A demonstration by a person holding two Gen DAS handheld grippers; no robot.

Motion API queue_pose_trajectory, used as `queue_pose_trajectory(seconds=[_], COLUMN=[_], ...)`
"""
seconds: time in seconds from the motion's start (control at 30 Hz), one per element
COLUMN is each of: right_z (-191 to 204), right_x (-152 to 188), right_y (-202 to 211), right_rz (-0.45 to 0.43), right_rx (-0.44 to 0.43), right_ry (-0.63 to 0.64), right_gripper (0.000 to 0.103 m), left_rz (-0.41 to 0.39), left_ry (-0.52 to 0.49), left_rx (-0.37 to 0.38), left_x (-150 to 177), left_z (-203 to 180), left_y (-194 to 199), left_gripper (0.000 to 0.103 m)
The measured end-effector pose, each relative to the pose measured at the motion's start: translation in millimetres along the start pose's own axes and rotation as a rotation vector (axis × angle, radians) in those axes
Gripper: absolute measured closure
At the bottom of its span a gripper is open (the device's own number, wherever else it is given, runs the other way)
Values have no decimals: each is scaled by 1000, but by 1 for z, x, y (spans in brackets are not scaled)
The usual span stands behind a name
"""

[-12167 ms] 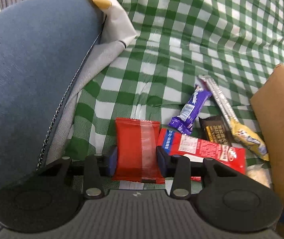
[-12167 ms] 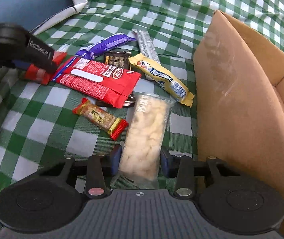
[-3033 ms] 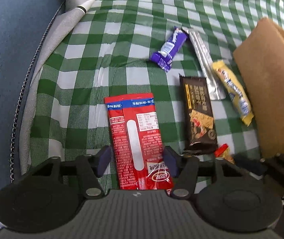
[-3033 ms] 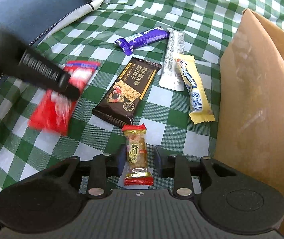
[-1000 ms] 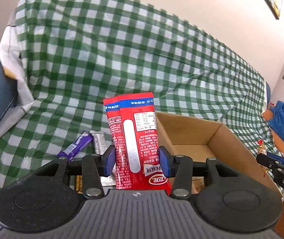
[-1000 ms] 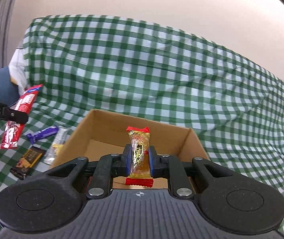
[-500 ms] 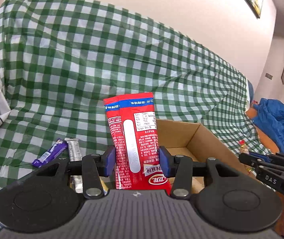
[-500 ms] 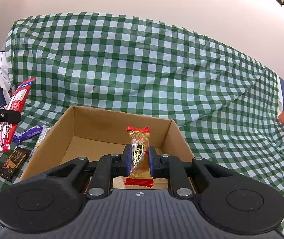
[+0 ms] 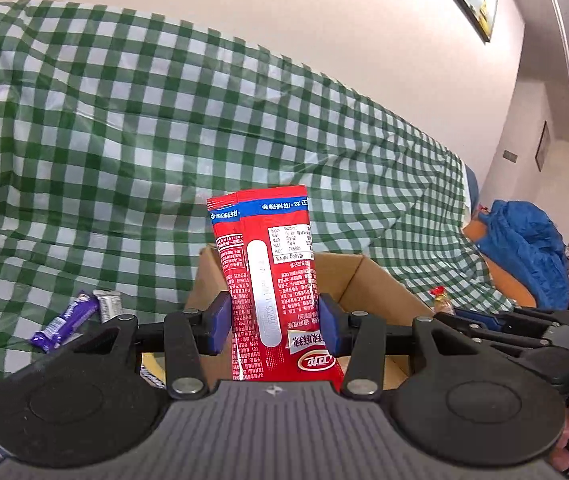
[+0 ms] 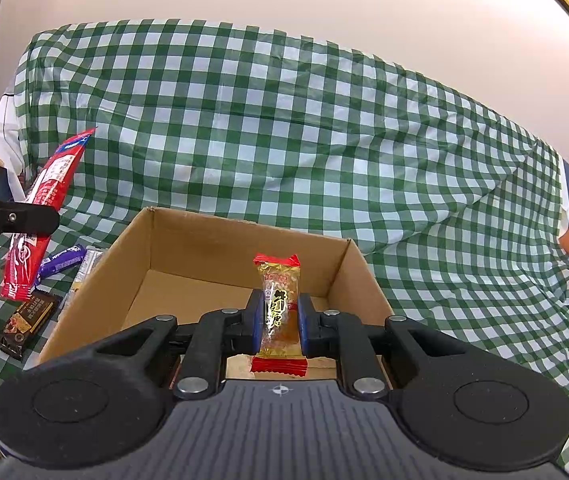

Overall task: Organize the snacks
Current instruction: 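Lift both snacks and carry them over the cardboard box, then open both tools to drop the red bar and gold candy into the box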

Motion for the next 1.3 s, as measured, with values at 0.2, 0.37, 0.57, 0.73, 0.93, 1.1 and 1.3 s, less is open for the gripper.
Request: queue_pose_trajectory(seconds=[0.2, 0.37, 0.57, 0.73, 0.93, 1.1, 1.3], right_z=[-3, -5, -6, -8, -12, -15, -15], right_x=[1, 1, 1, 0, 1, 0, 1], right_y=[0, -1, -4, -6, -9, -11, -11], right_rz=[0, 5, 11, 17, 26, 28, 30], right_rx=[5, 19, 36, 54, 83, 97, 111], right_ry=[4, -1, -9, -24, -43, -60, -75], right_gripper=[85, 85, 85, 85, 85, 85, 85], left_rz=[7, 12, 22, 29, 34, 38, 43], left_ry=[-46, -78, -114, -137, -165, -185, -195], left_rx=[42, 77, 101, 114, 128, 138, 148], left_x=[4, 8, 12, 15, 17, 18, 19], left_z=[-18, -31, -43, -50, -57, -61, -63], left_y=[-4, -6, -11, -15, -18, -20, -22], left_gripper=[53, 53, 53, 53, 53, 53, 53])
Point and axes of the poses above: each gripper's, at about its wrist camera, not at the fingertips, and y roughly against the way its jaws point, z to its left, x to its underside, the point moved 3 cm from there along -y, roughly the way its jaws point, and after that the axes turned 15 degrees about z, right-handed, at the moved point
